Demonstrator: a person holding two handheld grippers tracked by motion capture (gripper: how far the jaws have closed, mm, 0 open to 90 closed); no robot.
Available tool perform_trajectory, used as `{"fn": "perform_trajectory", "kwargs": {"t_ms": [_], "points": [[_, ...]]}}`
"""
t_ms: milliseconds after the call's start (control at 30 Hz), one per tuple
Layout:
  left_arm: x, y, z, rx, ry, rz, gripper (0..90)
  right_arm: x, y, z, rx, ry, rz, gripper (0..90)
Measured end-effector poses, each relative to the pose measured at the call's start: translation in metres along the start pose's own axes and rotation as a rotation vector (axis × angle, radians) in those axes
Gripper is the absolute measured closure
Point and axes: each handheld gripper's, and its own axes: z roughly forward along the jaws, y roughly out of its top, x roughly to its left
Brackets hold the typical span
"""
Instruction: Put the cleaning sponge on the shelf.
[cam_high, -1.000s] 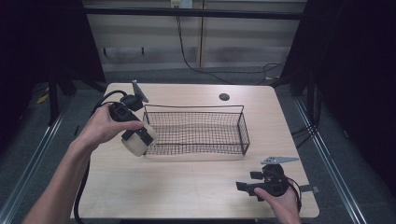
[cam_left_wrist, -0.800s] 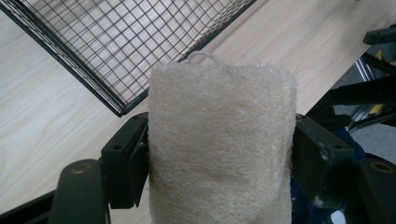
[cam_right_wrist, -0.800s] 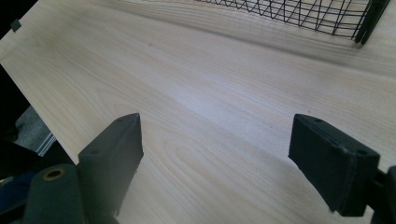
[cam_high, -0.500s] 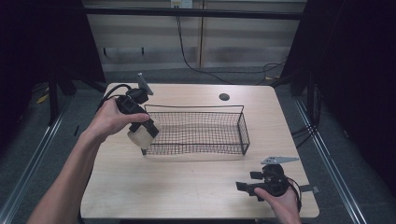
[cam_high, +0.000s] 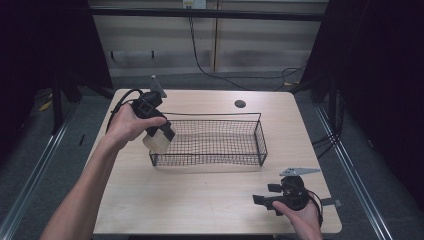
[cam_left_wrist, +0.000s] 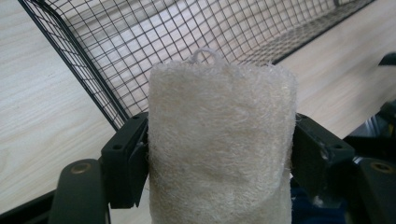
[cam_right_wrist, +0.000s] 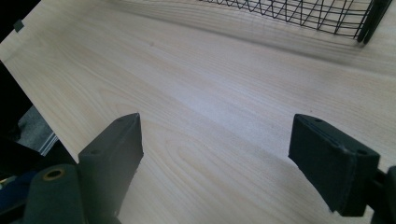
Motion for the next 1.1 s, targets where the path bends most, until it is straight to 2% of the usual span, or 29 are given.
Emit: {"fn": "perform_trajectory", "kwargs": {"t_ms": [300, 433, 467, 567, 667, 833, 900, 967, 1000, 1100], "points": [[0.006, 0.008, 0.009, 0.004, 0.022, -0.045, 28.6, -0.001, 0.0, -0.001, -0.004, 0.0, 0.003, 17.4], [0.009, 0.01, 0.011, 0.002, 0.015, -0.057, 28.6, -0.001, 0.0, -0.001, -0.002, 0.0, 0.001, 17.5], [0.01, 0.011, 0.012, -0.01, 0.008, -0.068, 28.6, -0.001, 0.0, -0.001, -0.002, 0.0, 0.001, 17.5], [0.01, 0.012, 0.014, -0.005, 0.019, -0.055, 28.6, -0.001, 0.0, -0.001, -0.002, -0.001, 0.002, 17.4], [0.008, 0.012, 0.016, -0.025, 0.02, -0.06, 28.6, -0.001, 0.0, -0.001, -0.001, 0.0, 0.003, 17.4], [0.009, 0.015, 0.023, -0.01, 0.034, -0.066, 28.6, -0.001, 0.0, -0.001, 0.0, 0.001, 0.0, 17.5], [0.011, 0.016, 0.025, -0.017, 0.038, -0.084, 28.6, -0.001, 0.0, -0.001, -0.001, 0.0, 0.003, 17.5], [0.013, 0.017, 0.028, -0.018, 0.043, -0.075, 28.6, -0.001, 0.0, -0.001, 0.0, 0.002, 0.002, 17.5], [0.016, 0.017, 0.031, -0.011, 0.032, -0.089, 28.6, -0.001, 0.0, -0.001, 0.001, 0.002, 0.001, 17.5], [0.019, 0.017, 0.035, -0.014, 0.036, -0.107, 28.6, -0.001, 0.0, 0.0, 0.004, 0.001, -0.001, 17.5]]}}
